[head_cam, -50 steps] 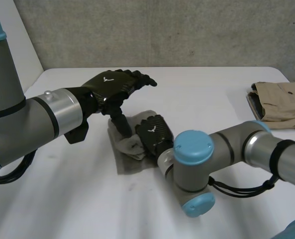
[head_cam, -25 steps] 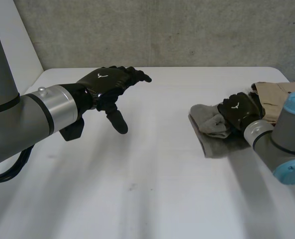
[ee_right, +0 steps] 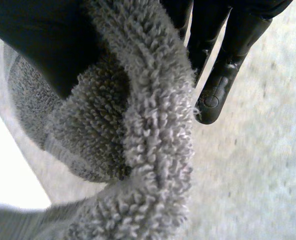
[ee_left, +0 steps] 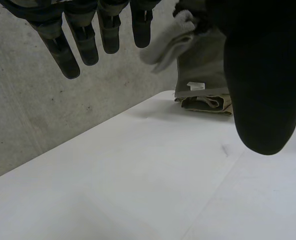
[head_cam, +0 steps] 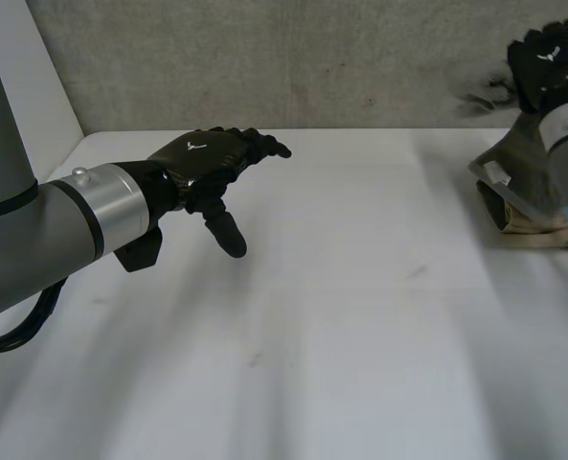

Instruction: Fold the laundry.

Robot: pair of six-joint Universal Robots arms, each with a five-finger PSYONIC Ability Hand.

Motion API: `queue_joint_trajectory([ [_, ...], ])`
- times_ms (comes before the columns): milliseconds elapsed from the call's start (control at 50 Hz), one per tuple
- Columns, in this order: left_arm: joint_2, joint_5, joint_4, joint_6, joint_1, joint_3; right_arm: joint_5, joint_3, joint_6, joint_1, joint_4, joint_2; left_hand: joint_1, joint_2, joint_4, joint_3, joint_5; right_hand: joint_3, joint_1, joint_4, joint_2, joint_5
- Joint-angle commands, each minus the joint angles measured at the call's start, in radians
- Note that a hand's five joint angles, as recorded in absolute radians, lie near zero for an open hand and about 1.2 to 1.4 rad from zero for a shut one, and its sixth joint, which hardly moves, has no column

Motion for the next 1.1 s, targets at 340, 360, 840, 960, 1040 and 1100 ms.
queue_joint_trajectory([
  [340, -0.021, -0.001, 0.022, 0.000, -0.012, -0.014, 0.004, -0.026, -0.280, -0.181, 0.082, 0.240, 0.039, 0.025, 0.026, 0.018, 0.010, -0.498, -0.248, -0.506, -0.490, -0.452],
  [360, -0.021, -0.001, 0.022, 0.000, -0.012, -0.014, 0.005, -0.016, -0.298, -0.179, 0.083, 0.234, 0.039, 0.025, 0.026, 0.018, 0.010, -0.648, -0.398, -0.655, -0.639, -0.602],
  [840, 0.043, -0.019, 0.031, -0.015, -0.003, -0.010, 0.061, 0.300, 0.099, -0.023, 0.238, -0.372, 0.036, 0.022, 0.023, 0.015, 0.007, -1.006, -0.756, -1.013, -0.997, -0.960],
  [960, 0.104, -0.097, 0.092, -0.089, 0.024, -0.014, 0.076, 0.339, 0.399, 0.144, 0.336, -0.469, 0.027, 0.014, 0.014, 0.006, -0.002, -1.006, -0.756, -1.013, -0.997, -0.960],
  [1040, 0.146, -0.185, 0.132, -0.136, 0.063, -0.043, 0.100, 0.424, 0.513, 0.221, 0.335, -0.523, 0.021, 0.008, 0.009, 0.001, -0.008, -1.006, -0.756, -1.013, -0.997, -0.960],
  [1100, 0.172, -0.254, 0.160, -0.144, 0.095, -0.080, 0.125, 0.474, 0.530, 0.267, 0.329, -0.544, 0.009, -0.004, -0.003, -0.011, -0.020, -1.006, -0.756, -1.013, -0.997, -0.960],
])
